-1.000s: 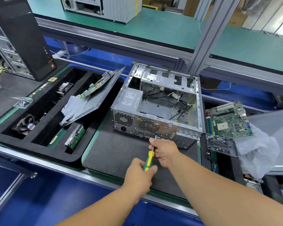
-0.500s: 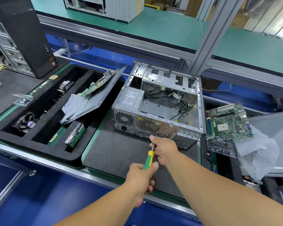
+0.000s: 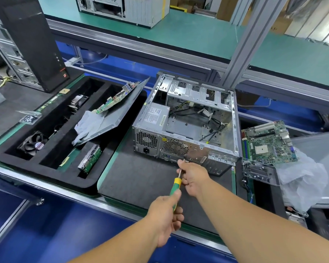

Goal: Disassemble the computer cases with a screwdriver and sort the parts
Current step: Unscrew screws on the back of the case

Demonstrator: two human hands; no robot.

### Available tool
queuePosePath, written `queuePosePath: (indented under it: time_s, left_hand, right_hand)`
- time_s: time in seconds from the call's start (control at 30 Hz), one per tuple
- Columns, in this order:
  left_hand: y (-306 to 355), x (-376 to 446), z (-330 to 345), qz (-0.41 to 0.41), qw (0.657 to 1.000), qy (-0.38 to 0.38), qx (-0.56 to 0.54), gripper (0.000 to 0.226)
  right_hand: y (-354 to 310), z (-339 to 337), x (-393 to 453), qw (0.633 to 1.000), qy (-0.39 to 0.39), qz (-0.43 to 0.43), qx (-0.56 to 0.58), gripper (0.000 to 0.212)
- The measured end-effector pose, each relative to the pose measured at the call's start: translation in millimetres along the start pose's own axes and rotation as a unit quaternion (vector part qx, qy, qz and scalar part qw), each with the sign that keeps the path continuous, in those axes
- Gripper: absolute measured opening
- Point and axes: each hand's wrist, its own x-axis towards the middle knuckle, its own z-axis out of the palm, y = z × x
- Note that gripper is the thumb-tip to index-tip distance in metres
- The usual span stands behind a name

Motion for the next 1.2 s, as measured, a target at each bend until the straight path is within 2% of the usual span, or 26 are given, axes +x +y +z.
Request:
queuePosePath:
  time_s: [0.07, 0.13, 0.17, 0.27, 0.33, 0.57, 0.83, 1.03, 1.2]
  left_hand:
    - [-3.2, 0.7, 0.2, 0.029, 0.999, 0.005, 0.021, 0.036]
    - [-1.5, -1.1, 1.9, 0.022, 1.000, 0.005, 0.004, 0.030]
    - [0.7, -3.9, 3.4, 0.006, 1.000, 0.000, -0.013, 0.034]
    - [4.2, -8.9, 6.2, -0.045, 0.997, -0.022, -0.061, 0.064]
    - [4.4, -10.5, 6.5, -0.049, 0.997, -0.015, -0.060, 0.069]
    - [2.7, -7.4, 2.0, -0.042, 0.998, 0.021, -0.036, 0.065]
    - [-5.9, -14.4, -14.4, -0.021, 0.997, 0.000, -0.076, 0.059]
    - [1.4, -19.1, -24.7, 0.021, 0.996, -0.005, -0.089, 0.059]
    - [3.9, -25.2, -25.6, 0.046, 0.997, -0.007, -0.067, 0.058]
  right_hand:
    - [0.8, 2.3, -1.2, 1.000, 0.006, 0.007, 0.000, 0.018]
    - [1.0, 3.2, -3.4, 1.000, 0.011, 0.011, 0.009, 0.019]
    - [0.1, 2.7, -4.5, 1.000, 0.010, 0.016, 0.019, 0.018]
    - [-4.9, -3.7, -4.8, 0.995, -0.027, 0.052, 0.082, 0.019]
    - [-9.0, -6.8, -4.1, 0.989, -0.058, 0.076, 0.115, 0.024]
    - [-12.6, -0.1, -2.8, 0.985, -0.051, 0.081, 0.145, 0.022]
    - [-5.3, 1.5, -1.1, 0.978, -0.049, 0.065, 0.191, 0.014]
    - [-2.6, 8.4, 2.9, 0.982, 0.024, 0.043, 0.181, 0.010]
    - [-0.4, 12.0, 0.4, 0.990, 0.081, 0.007, 0.118, 0.018]
